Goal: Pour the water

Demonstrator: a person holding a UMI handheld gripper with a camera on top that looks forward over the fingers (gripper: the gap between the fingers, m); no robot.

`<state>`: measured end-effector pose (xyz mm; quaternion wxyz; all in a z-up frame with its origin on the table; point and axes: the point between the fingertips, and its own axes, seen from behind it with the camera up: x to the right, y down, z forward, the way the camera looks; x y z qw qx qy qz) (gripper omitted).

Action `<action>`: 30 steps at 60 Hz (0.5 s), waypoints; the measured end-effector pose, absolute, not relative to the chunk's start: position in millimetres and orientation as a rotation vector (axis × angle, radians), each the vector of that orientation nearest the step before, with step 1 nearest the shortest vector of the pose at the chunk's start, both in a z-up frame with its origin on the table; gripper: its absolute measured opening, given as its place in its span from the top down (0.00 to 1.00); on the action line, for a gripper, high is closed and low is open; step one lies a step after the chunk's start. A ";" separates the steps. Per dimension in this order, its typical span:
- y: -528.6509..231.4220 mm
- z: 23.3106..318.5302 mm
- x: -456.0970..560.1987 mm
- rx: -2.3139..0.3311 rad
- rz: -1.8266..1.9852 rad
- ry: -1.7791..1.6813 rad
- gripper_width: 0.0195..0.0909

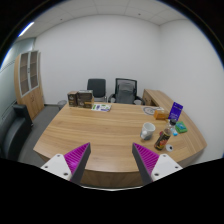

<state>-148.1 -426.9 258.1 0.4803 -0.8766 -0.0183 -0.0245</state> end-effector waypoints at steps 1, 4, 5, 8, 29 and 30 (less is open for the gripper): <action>-426.6 258.1 -146.9 -2.138 -0.060 -0.035 0.07; -423.9 258.0 -139.7 -2.133 -0.067 -0.014 0.07; -422.8 257.6 -136.0 -2.131 -0.072 -0.009 0.07; -418.9 256.2 -121.8 -2.128 -0.091 0.005 0.07; -393.2 186.9 48.1 -2.125 -0.230 0.137 0.07; -391.0 182.2 57.2 -2.125 -0.238 0.141 0.07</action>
